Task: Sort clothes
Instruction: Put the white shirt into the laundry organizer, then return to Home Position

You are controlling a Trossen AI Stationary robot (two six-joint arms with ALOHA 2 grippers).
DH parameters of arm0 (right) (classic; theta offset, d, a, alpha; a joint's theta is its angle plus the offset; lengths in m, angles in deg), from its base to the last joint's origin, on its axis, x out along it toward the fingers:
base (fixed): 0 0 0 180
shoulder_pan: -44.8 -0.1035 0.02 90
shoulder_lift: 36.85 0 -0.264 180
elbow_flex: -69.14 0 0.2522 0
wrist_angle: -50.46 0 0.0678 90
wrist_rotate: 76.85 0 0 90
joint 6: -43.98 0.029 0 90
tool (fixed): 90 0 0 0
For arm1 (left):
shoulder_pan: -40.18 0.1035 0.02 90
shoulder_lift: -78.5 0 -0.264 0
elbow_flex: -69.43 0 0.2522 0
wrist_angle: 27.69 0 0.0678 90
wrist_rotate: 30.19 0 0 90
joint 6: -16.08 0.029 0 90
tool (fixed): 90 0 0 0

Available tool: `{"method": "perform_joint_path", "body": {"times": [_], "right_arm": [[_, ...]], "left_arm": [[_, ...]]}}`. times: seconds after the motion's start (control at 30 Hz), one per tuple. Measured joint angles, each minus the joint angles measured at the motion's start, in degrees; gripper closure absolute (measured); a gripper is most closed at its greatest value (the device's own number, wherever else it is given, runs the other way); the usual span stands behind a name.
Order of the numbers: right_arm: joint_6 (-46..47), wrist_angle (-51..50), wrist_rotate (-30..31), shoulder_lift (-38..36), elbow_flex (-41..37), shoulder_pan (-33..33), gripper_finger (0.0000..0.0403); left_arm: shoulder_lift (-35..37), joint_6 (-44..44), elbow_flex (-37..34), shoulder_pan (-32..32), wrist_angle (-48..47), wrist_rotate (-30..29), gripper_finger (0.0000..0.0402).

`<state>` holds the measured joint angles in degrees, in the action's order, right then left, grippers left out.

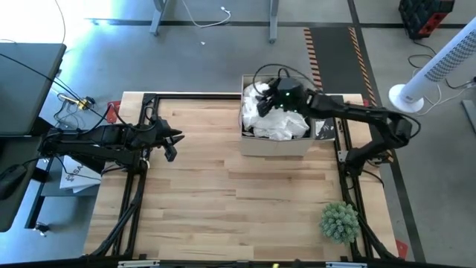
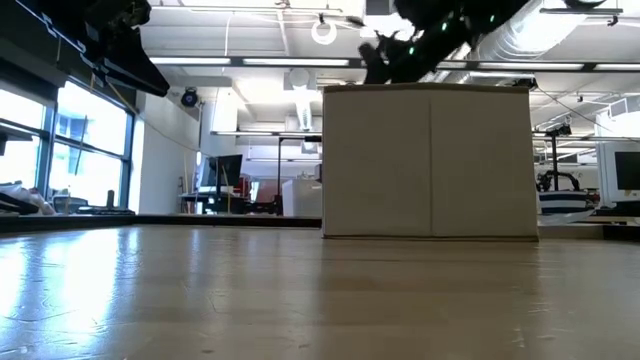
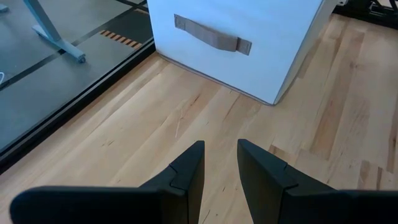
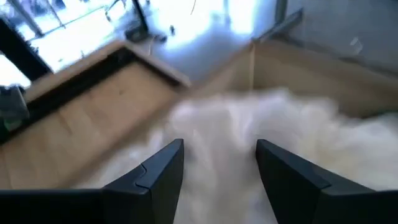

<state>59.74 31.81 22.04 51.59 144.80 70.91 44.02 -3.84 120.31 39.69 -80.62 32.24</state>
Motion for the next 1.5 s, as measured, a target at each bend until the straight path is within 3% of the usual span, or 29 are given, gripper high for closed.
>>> {"method": "perform_joint_path", "body": {"times": [0.2, 0.37, 0.53, 0.7, 0.8, 0.97, 1.1, 1.2, 1.4, 1.5], "right_arm": [[1.6, 1.2, -0.2, 7.6, -3.7, 1.1, 0.0206], [1.2, -0.4, -0.6, 5.0, -2.6, 1.3, 0.0206], [-1.9, -1.7, 3.2, -5.5, 0.0, -1.4, 0.0206], [-5.2, -2.6, 4.6, -18.8, 0.3, -9.3, 0.0206], [-5.5, -6.2, 3.9, -26.8, 0.3, -16.9, 0.0206], [-1.5, -13.2, -3.9, -35.8, -1.3, -30.7, 0.0206], [-1.2, -11.6, -5.8, -38.7, -7.5, -41.6, 0.0206], [-1.9, -4.9, -3.0, -40.1, -15.0, -46.0, 0.0206], [2.1, 4.5, 2.6, -49.0, -32.1, -42.9, 0.0220], [5.8, 12.2, -1.5, -54.9, -40.6, -37.9, 0.0239]], "left_arm": [[0.0, 0.0, 0.0, 0.0, 0.0, 0.0, 0.0308], [0.0, 0.4, 0.0, 0.0, 0.0, -0.1, 0.0308], [0.1, 0.5, 0.0, 0.0, 0.1, -2.6, 0.0308], [2.9, 1.4, 0.0, -0.1, 0.7, -3.5, 0.0308], [6.1, 1.7, 0.0, -1.3, 3.2, -1.3, 0.0308], [11.5, 2.9, 0.1, -4.5, 8.4, 1.9, 0.0308], [14.7, 3.5, 0.1, -7.4, 9.0, 3.4, 0.0308], [16.3, 3.6, 0.1, -8.8, 9.1, 2.8, 0.0308], [17.1, 3.7, 0.1, -9.4, 9.0, -0.7, 0.0308], [17.1, 4.6, 0.1, -9.4, 9.0, -0.7, 0.0308]]}}
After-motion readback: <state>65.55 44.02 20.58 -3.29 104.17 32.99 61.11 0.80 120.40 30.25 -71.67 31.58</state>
